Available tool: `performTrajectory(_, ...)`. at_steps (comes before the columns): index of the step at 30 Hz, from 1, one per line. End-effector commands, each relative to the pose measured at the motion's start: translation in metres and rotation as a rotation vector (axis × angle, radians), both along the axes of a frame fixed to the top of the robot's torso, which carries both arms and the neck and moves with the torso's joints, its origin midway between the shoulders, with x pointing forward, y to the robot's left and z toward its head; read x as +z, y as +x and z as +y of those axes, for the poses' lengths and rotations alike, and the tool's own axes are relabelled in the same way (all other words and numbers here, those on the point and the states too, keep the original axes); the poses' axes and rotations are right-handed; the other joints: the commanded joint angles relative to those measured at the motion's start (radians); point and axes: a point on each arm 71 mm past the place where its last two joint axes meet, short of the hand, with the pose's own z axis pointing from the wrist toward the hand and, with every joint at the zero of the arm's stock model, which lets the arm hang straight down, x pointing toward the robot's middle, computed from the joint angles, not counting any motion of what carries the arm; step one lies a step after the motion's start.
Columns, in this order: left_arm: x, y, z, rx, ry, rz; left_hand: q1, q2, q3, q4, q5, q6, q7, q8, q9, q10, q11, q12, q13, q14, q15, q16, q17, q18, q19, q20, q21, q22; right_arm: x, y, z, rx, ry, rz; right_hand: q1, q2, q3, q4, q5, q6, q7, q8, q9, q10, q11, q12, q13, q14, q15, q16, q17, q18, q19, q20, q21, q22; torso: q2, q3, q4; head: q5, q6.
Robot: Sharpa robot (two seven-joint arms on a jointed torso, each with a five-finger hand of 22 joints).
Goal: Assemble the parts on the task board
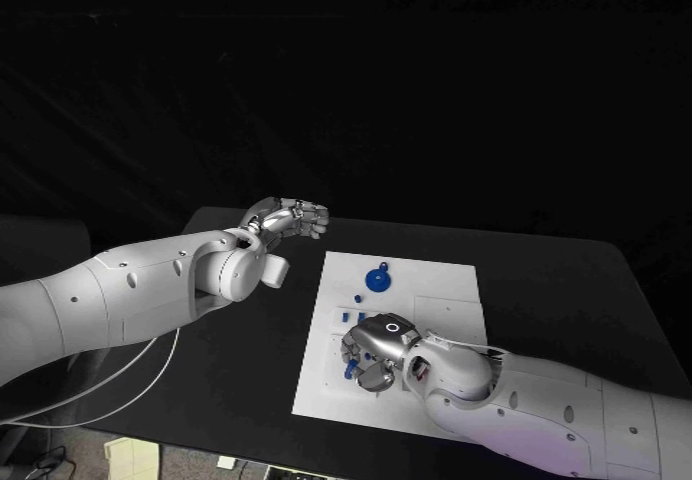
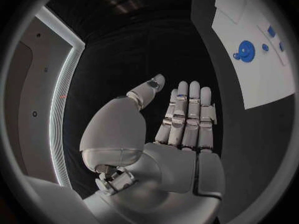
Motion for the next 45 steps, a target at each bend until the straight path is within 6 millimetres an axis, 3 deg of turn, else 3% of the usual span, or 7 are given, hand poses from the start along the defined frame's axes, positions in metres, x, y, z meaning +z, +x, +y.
performTrajectory(1,0.002,0.000,-0.003,-0.012,-0.012,-0.012,0.004,0.008,-0.004,0.004,-0.003,-0.006,-0.003,0.004,-0.001,-0.002,-0.004,0.004,-0.001,-0.003,0.002,-0.006,0.002,0.015,0.001,0.006,-0.006,0.001,-0.002,0.000,0.000,0.011,-0.024,-0.020,0.003,0.011,0.002,-0.004,0.004,0.006,0.000,0.003,0.011,0.016,-0.001,0.001,-0.001,-0.002,-0.008,0.001,-0.001,0.101,0.000,-0.005,0.004,0.016,0.000,0.0012,0.0001,0.002,-0.002)
performTrajectory(38,0.002,0.000,-0.004,-0.016,-0.013,-0.010,0.004,0.008,-0.005,0.004,-0.003,-0.006,-0.003,0.005,-0.002,-0.002,-0.004,0.004,-0.001,-0.002,0.002,-0.009,0.005,0.014,0.001,0.006,-0.008,0.002,-0.016,-0.004,0.006,0.045,-0.085,0.031,-0.005,0.008,0.002,-0.012,0.007,0.004,0.001,-0.001,0.011,0.011,0.001,-0.002,0.003,-0.003,-0.006,-0.002,-0.002,0.101,-0.002,-0.004,0.003,0.016,0.000,0.0009,0.0003,0.002,-0.015)
performTrajectory(41,0.002,0.000,-0.004,-0.016,-0.013,-0.010,0.004,0.008,-0.005,0.004,-0.003,-0.007,-0.003,0.005,-0.002,-0.002,-0.004,0.004,-0.001,-0.002,0.002,-0.009,0.005,0.014,0.001,0.006,-0.008,0.002,-0.016,-0.005,0.008,0.053,-0.075,0.051,-0.033,-0.017,-0.025,-0.010,0.049,-0.013,0.009,-0.013,0.007,-0.009,0.009,-0.014,0.002,-0.004,0.001,-0.005,-0.004,0.101,-0.003,0.000,0.003,0.017,0.000,0.0006,-0.0002,0.003,-0.015)
performTrajectory(45,0.002,0.000,-0.005,-0.017,-0.014,-0.010,0.004,0.008,-0.005,0.004,-0.003,-0.007,-0.003,0.005,-0.002,-0.002,-0.004,0.004,-0.001,-0.002,0.002,-0.009,0.005,0.014,0.001,0.006,-0.008,0.002,-0.016,-0.005,0.008,0.048,-0.056,0.060,-0.054,-0.050,-0.065,0.001,0.046,-0.044,0.022,-0.034,0.000,-0.042,0.021,-0.035,-0.002,-0.004,0.013,-0.005,-0.005,0.101,-0.003,0.001,0.003,0.016,0.000,0.0007,-0.0003,0.003,-0.016)
